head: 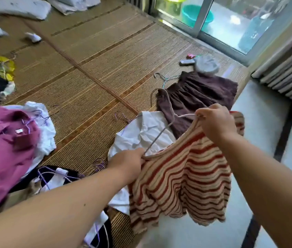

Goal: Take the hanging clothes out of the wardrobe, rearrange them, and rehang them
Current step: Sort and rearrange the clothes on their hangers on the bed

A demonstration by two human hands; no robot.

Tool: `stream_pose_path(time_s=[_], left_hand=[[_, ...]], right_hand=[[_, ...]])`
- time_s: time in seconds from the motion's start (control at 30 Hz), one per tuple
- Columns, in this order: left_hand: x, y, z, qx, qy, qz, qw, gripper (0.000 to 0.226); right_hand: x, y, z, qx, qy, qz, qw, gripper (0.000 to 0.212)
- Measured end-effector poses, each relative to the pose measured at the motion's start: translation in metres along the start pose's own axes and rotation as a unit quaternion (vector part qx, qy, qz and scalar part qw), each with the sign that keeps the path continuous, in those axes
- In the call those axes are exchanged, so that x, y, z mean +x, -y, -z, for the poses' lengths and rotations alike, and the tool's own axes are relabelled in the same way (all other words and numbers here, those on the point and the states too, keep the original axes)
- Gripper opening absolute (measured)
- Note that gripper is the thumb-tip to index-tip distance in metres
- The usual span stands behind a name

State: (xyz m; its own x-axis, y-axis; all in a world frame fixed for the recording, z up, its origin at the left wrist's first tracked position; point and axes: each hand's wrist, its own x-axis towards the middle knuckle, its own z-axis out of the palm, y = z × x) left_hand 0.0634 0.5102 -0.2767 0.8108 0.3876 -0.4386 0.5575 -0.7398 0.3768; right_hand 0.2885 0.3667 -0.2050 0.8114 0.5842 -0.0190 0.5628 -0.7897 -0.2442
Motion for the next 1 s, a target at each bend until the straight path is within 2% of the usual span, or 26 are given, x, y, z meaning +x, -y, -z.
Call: stream_pose_path(time_s=[0.23, 0.37, 0.53, 0.63, 0.7, 0.8, 0.87, 0.93, 1.0], left_hand=[[0.075, 0.080, -0.040, 0.023, -0.055, 0.123, 0.991, 0.011], [0.120, 0.115, -0.067, 0.059, -0.025, 0.161, 0.985, 0.012], [0.165, 0.132, -0.091, 0.087, 0.010, 0.171, 0.981, 0.030], [0.183, 0.142, -0.105, 0.085, 0.019, 0.199, 0.976, 0.029], [0.188, 0.141, -0.114, 0.101, -0.018, 0.205, 0.973, 0.029], [0.188, 0.137, -0.129, 0.015, -0.082, 0.238, 0.968, 0.031], [0.180, 0.138, -0.135, 0.012, -0.073, 0.199, 0.977, 0.036], [0.169, 0.141, -0.138, 0.037, -0.062, 0.122, 0.990, 0.056], [0.155, 0.144, -0.132, 0.022, -0.045, 0.090, 0.995, 0.070]], right_hand=[[0.099, 0.051, -0.125, -0.011, 0.049, 0.035, 0.998, 0.033], [0.129, 0.058, -0.201, -0.043, 0.086, 0.013, 0.995, 0.037], [0.123, 0.052, -0.284, 0.010, 0.138, 0.011, 0.990, 0.057], [0.102, 0.048, -0.318, 0.049, 0.191, 0.017, 0.980, 0.083], [0.089, 0.046, -0.335, 0.050, 0.230, 0.030, 0.971, 0.088], [0.079, 0.044, -0.356, -0.042, 0.281, 0.065, 0.956, 0.080], [0.078, 0.045, -0.357, -0.046, 0.282, 0.063, 0.956, 0.079], [0.074, 0.051, -0.350, -0.032, 0.243, 0.065, 0.967, 0.076], [0.061, 0.061, -0.336, -0.017, 0.196, 0.080, 0.977, 0.073]])
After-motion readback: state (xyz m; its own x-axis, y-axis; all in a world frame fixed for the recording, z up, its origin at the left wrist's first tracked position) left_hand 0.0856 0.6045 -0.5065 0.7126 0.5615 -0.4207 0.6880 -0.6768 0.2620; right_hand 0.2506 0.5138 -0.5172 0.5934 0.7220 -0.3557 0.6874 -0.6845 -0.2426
